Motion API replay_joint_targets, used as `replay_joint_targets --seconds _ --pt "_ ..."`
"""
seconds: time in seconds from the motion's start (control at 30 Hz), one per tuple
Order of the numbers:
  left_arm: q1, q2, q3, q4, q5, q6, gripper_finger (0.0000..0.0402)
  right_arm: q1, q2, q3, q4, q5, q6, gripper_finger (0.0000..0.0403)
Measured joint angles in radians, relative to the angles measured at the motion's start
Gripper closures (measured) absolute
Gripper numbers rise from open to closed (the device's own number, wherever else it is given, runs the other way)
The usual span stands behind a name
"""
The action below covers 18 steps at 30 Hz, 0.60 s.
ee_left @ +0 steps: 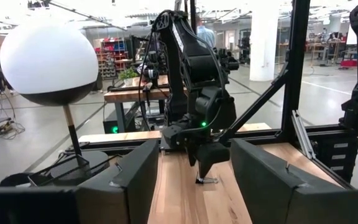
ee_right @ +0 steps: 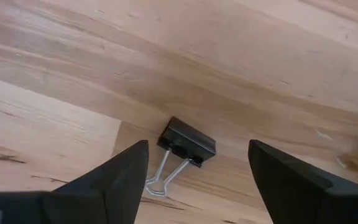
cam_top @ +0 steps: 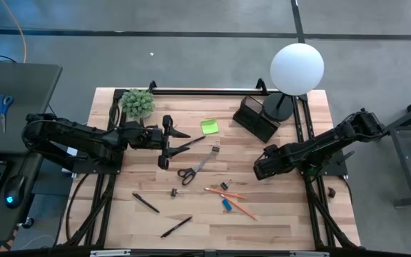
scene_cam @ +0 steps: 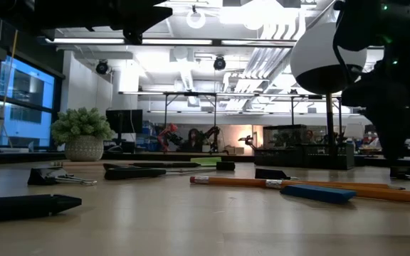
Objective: Pick and place office supplies into organizer
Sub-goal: Put the black binder clip into the black desk organizer
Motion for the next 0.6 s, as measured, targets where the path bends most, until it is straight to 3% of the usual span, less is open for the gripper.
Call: replay_joint_targets --seconds 0.6 --pt "0.000 0.000 0.000 -0.001 0.000 0.001 0.0213 -0.030 0.113 0.001 0.046 -0.063 0.021 0.0137"
